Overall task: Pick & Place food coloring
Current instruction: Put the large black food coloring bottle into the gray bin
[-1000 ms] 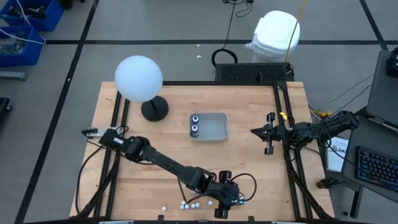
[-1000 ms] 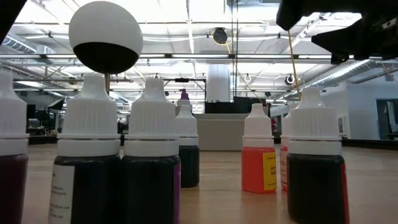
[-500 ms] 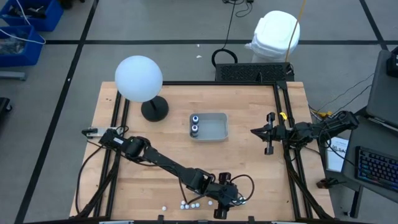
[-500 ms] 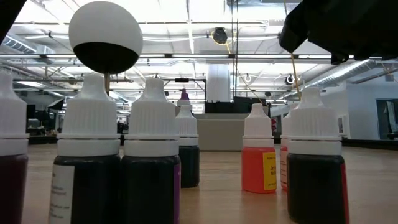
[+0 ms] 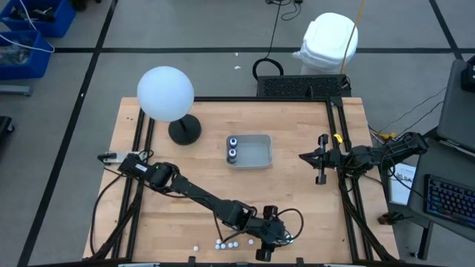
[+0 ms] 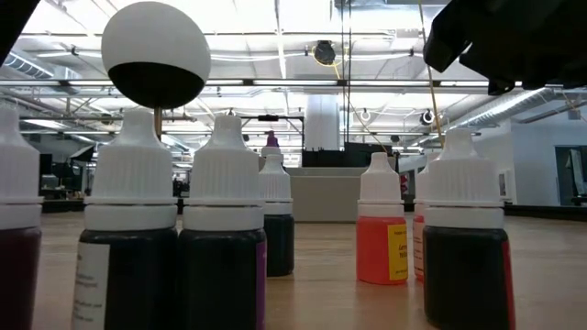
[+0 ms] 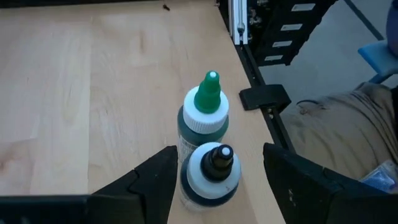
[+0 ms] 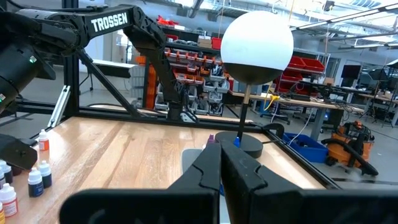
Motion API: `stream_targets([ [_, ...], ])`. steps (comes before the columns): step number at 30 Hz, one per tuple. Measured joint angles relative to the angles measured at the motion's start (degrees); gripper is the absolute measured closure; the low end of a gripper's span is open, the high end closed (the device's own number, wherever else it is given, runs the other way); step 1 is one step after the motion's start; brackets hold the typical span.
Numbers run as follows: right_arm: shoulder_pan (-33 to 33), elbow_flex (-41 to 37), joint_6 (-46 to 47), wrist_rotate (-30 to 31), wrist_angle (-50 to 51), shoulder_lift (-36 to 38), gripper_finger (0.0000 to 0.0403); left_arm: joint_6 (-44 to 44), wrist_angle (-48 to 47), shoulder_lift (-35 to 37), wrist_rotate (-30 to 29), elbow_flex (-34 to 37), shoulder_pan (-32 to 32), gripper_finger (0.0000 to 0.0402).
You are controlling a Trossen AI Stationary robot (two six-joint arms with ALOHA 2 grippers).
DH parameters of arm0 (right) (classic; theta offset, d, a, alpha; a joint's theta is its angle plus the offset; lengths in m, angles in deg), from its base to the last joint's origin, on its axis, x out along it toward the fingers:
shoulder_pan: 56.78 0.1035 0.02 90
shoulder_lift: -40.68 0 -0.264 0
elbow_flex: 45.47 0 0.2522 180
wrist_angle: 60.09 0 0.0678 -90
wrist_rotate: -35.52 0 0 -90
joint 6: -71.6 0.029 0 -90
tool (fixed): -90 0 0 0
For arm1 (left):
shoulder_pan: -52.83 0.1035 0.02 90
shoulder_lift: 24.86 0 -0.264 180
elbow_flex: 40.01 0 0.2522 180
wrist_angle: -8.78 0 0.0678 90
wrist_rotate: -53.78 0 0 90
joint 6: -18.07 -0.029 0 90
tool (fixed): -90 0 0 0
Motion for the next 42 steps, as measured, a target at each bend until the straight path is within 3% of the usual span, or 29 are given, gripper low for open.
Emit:
stream_targets([
  [42, 0.0, 0.0, -0.04, 0.14, 0.13, 0.0, 0.0403, 0.16, -0.7, 0.0, -1.4, -0.04, -0.5, 0.016],
])
